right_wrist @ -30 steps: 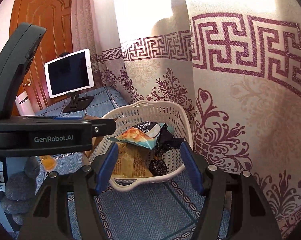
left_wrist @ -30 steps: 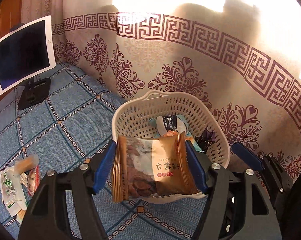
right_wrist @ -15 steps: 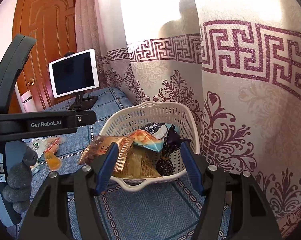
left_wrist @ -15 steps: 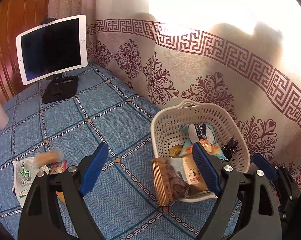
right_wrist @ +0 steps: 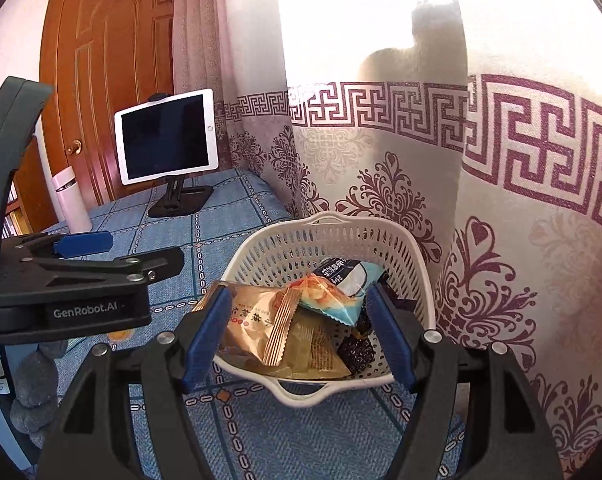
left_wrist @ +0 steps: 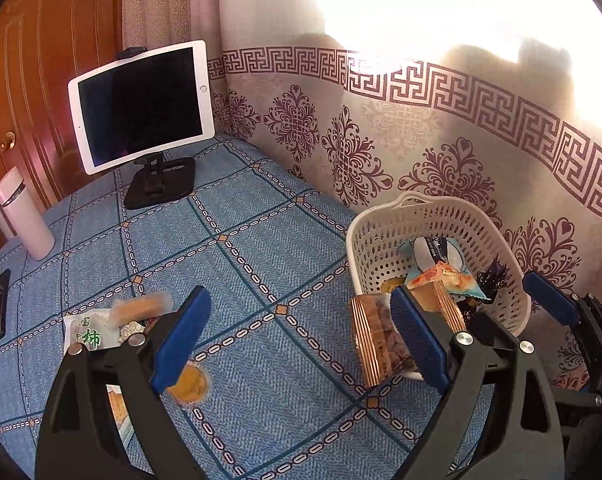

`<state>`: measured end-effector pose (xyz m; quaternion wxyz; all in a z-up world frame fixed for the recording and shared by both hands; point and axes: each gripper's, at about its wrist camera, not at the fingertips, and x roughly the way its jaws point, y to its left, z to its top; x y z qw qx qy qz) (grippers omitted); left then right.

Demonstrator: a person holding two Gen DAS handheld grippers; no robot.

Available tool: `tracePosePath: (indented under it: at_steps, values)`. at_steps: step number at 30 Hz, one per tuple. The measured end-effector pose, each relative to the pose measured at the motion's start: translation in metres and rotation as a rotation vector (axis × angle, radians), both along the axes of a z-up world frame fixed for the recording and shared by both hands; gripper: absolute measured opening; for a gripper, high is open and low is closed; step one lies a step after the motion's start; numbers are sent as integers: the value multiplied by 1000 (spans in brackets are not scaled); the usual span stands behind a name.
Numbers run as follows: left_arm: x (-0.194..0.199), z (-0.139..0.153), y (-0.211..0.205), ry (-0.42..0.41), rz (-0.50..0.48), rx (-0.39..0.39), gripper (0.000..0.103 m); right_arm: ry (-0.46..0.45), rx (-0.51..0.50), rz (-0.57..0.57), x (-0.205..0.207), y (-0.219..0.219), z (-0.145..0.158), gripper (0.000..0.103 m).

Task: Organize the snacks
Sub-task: 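Carry the brown pastry pack into the white basket with the left gripper and release, then withdraw the left gripper from the basket back toward the snacks on the table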

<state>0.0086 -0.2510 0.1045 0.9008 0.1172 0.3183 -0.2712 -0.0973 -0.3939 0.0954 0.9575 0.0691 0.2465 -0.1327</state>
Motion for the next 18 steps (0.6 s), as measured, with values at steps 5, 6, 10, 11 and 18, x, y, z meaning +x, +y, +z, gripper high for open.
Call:
tracePosePath:
  at_steps: [5,6,10,11,18]
  values:
    - [-1,-1,14,-17,35,3,92,38,-35,10,21,6,-7,70]
    - [-1,-1,17,-19,42,3,92,54,-40,12,26,7,-10,70]
    - [1,-2,27,-22,63,3,92,114,-60,-4,37,6,-20,70]
    - [2,-2,29,-24,68,4,92,118,-66,-11,37,6,-20,71]
    - [7,-6,39,-13,95,0,93,197,-149,-88,44,-5,-26,71]
